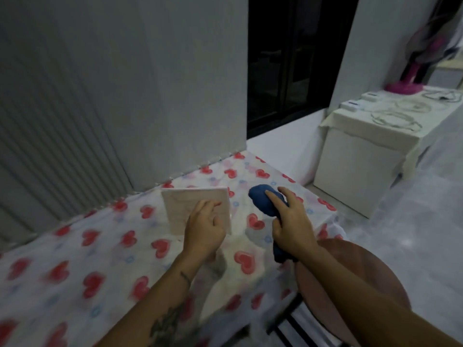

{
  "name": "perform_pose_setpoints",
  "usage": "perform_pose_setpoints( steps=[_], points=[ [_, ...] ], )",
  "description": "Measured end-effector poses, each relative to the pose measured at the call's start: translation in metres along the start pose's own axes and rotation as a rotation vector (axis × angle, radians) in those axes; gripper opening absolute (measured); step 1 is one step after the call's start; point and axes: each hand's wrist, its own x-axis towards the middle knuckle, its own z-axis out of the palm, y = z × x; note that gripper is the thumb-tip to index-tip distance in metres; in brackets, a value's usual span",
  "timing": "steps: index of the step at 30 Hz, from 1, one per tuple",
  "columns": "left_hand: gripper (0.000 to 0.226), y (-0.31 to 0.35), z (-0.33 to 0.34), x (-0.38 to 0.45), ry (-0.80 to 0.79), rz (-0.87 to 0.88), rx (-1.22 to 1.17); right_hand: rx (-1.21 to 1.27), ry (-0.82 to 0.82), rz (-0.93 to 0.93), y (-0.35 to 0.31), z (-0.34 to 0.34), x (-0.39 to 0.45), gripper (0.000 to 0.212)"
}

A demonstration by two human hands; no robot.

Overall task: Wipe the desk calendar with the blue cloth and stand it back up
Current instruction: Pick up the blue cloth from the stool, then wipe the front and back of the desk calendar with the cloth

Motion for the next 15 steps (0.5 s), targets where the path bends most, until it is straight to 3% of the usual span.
perform_pose_setpoints(
  steps=[8, 15],
  points=[
    [0.032, -0.094, -0.058, 0.049, 0.161, 0.073, -0.053, 0.008, 0.118, 0.044, -0.067, 0.056, 0.043, 0.065],
    [0.023, -0.153, -0.063, 0.096, 0.057, -0.068, -0.179, -0.001, 0.137, 0.121, -0.1, 0.099, 0.045, 0.065]
  ],
)
